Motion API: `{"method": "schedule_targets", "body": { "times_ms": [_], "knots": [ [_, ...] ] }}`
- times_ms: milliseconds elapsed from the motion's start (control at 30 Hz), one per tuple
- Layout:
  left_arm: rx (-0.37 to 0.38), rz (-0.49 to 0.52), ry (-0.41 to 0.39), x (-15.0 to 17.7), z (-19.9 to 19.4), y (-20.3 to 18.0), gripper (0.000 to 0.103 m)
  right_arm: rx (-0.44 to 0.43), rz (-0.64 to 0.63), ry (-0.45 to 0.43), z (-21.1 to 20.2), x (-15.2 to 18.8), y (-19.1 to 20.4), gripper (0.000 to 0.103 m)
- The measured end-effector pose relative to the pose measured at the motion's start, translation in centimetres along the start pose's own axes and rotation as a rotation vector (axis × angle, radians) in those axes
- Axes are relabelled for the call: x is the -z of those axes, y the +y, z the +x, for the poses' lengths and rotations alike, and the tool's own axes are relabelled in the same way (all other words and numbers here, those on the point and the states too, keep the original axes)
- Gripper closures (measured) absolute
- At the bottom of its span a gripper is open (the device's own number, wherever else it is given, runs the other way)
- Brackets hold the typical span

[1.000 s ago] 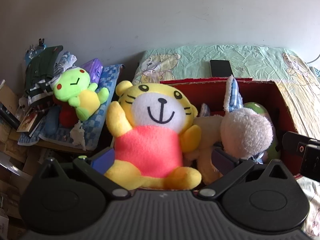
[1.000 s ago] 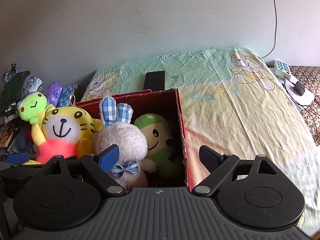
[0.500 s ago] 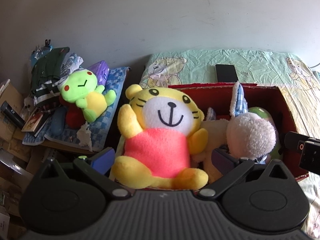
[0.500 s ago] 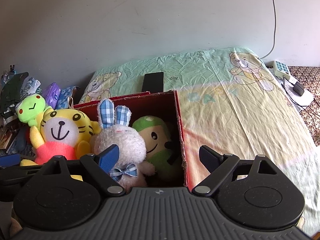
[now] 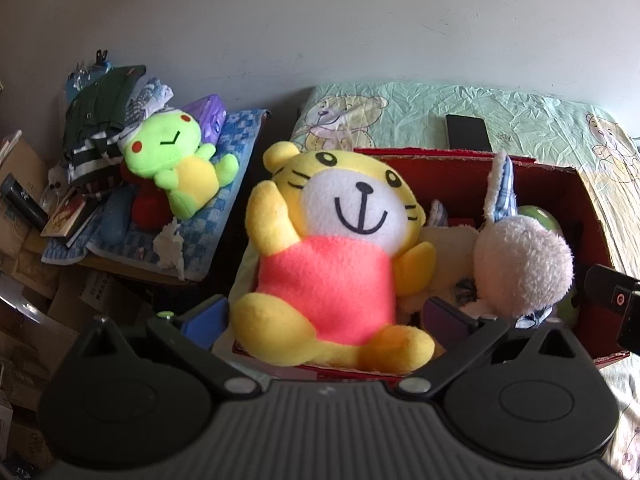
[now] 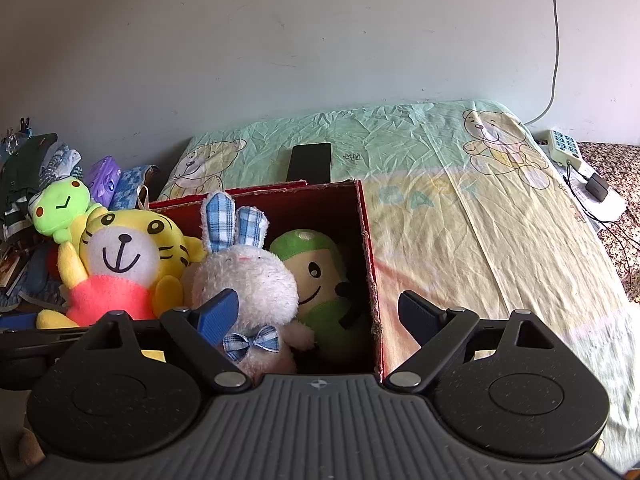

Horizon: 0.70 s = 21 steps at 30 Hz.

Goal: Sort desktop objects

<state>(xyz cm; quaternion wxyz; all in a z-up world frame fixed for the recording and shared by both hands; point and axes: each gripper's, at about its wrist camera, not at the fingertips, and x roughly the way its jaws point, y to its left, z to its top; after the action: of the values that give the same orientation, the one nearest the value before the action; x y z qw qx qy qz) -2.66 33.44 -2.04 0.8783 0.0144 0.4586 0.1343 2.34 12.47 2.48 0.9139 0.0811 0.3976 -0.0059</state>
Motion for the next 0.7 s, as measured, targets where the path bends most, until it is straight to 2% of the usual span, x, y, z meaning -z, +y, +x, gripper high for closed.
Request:
{"method": "schedule_targets", "body": {
  "times_ms": [200, 433, 600, 700],
  "knots": [
    [-0.019, 0.021, -0.016, 0.2, 0.0, -0.1, 0.000, -0.003, -0.008, 0.005, 0.1, -0.1, 0.7, 0.014],
    [0.015, 0.015, -0.015, -0.7, -0.6, 0.2, 0.000, -0.021, -0.009, -0.006, -0.2, -1.1, 1.0, 0.014],
    [-0.009, 0.031, -0.072, -1.5, -1.6, 0.2, 0.000, 0.008, -0.015, -0.034, -0.3, -1.9, 1.2, 0.014],
    [-0.001, 0.041, -0.065, -1.5, -1.3, 0.1, 0.000, 0.023, -0.023, -0.039, -0.1, -1.9, 1.3, 0.013]
  ]
}}
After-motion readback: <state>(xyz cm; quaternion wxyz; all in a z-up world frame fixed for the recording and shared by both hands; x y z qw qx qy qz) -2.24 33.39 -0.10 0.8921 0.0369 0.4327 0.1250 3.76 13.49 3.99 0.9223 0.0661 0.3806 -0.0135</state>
